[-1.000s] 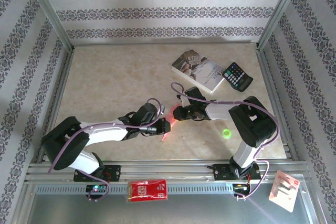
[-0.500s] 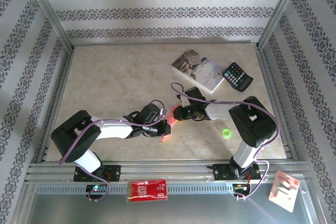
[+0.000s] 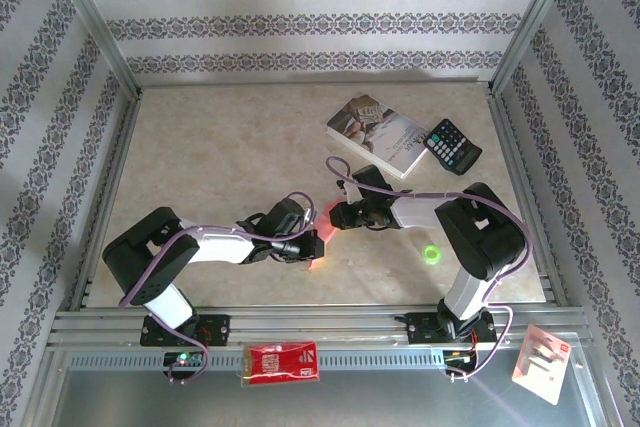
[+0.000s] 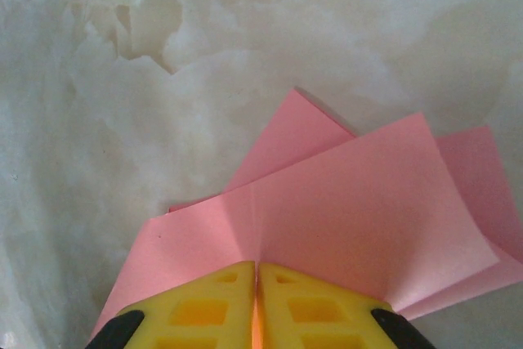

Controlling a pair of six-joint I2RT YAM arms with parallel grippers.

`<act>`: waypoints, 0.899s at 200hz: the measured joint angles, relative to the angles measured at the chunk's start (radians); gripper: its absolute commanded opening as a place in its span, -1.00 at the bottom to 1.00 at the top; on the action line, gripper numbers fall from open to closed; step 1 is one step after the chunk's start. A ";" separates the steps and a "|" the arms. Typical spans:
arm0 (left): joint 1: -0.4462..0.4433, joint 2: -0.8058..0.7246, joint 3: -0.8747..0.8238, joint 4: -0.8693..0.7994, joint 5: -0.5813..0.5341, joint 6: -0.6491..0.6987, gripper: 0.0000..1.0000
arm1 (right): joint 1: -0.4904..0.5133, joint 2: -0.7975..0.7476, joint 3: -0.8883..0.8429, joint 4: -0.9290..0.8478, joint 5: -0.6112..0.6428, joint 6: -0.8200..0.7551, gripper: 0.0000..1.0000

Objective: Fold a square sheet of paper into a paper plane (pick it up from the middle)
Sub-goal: Fold the wing for the fifth time at the center of the table.

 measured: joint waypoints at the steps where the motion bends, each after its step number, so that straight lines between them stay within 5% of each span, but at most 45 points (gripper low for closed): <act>1: 0.000 0.000 0.000 0.000 0.000 0.000 -0.90 | 0.000 0.000 0.000 0.000 0.000 0.000 -0.72; 180: 0.011 0.014 -0.058 0.098 0.003 -0.013 -0.98 | 0.000 0.000 0.011 -0.015 -0.007 0.000 -0.66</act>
